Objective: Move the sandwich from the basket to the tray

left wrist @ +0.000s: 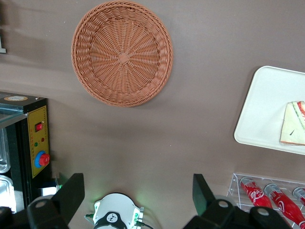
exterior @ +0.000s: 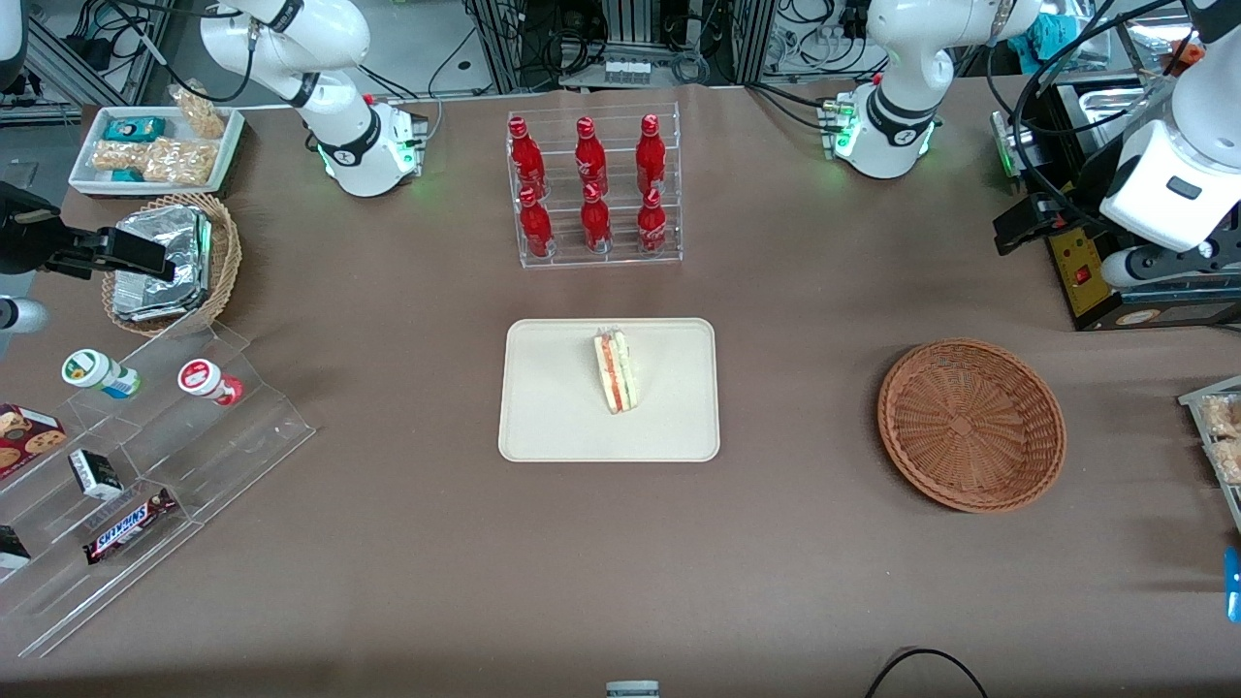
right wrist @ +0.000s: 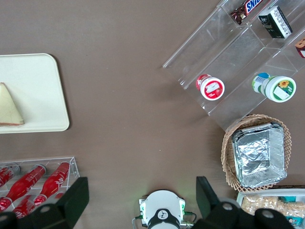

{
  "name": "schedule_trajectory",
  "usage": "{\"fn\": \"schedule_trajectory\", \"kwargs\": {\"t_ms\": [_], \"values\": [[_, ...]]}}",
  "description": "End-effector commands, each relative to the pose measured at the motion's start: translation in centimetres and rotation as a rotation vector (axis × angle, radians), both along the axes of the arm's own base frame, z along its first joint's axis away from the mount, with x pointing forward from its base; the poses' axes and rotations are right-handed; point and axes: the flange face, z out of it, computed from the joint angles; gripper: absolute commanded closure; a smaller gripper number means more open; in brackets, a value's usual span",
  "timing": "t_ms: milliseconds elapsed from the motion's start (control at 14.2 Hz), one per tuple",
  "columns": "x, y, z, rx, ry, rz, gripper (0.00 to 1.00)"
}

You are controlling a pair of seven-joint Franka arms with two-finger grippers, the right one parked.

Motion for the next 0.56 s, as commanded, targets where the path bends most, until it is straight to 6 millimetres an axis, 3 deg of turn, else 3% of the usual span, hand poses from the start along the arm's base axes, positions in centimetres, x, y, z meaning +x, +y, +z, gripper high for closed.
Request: {"fn": "schedule_trajectory", "kwargs": {"t_ms": [0, 492], "values": [[-0.66, -0.07, 0.25, 0.017, -0.021, 0.008, 0.0], [-0.5, -0.09, 0.17, 0.016, -0.028, 0.011, 0.0]]}}
